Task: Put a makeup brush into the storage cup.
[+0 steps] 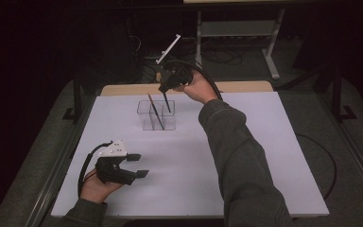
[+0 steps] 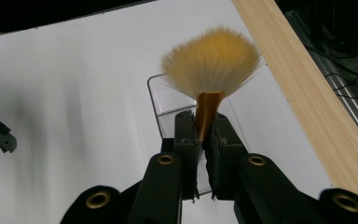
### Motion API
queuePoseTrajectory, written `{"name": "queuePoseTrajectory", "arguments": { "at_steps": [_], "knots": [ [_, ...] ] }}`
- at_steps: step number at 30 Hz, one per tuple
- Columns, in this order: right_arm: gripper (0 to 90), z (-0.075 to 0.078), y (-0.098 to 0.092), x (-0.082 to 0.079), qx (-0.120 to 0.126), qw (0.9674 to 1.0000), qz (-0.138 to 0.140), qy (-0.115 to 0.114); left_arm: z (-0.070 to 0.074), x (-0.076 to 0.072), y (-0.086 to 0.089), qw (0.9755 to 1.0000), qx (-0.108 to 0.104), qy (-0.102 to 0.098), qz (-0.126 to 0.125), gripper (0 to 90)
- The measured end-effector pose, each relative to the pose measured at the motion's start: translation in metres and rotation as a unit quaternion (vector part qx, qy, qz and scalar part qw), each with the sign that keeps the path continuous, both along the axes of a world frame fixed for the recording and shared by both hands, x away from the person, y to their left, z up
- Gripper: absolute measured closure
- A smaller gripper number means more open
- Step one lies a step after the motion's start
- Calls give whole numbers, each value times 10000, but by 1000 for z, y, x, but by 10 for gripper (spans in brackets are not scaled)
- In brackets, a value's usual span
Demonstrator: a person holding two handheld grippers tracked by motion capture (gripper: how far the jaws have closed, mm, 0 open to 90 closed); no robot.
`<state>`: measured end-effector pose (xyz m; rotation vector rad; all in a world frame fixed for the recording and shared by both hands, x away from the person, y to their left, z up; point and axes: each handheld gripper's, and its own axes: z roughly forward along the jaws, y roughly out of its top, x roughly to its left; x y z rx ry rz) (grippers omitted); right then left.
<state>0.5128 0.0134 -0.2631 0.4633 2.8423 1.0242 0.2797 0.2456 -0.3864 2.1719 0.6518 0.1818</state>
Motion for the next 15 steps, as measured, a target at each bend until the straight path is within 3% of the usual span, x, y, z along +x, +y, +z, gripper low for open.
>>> {"name": "queuePoseTrajectory", "arguments": {
  "at_steps": [15],
  "knots": [
    [825, -7, 3, 2, -50, 10000, -84, 16, 0, 0, 0, 10000, -9, 2, -20, 329]
  ]
}}
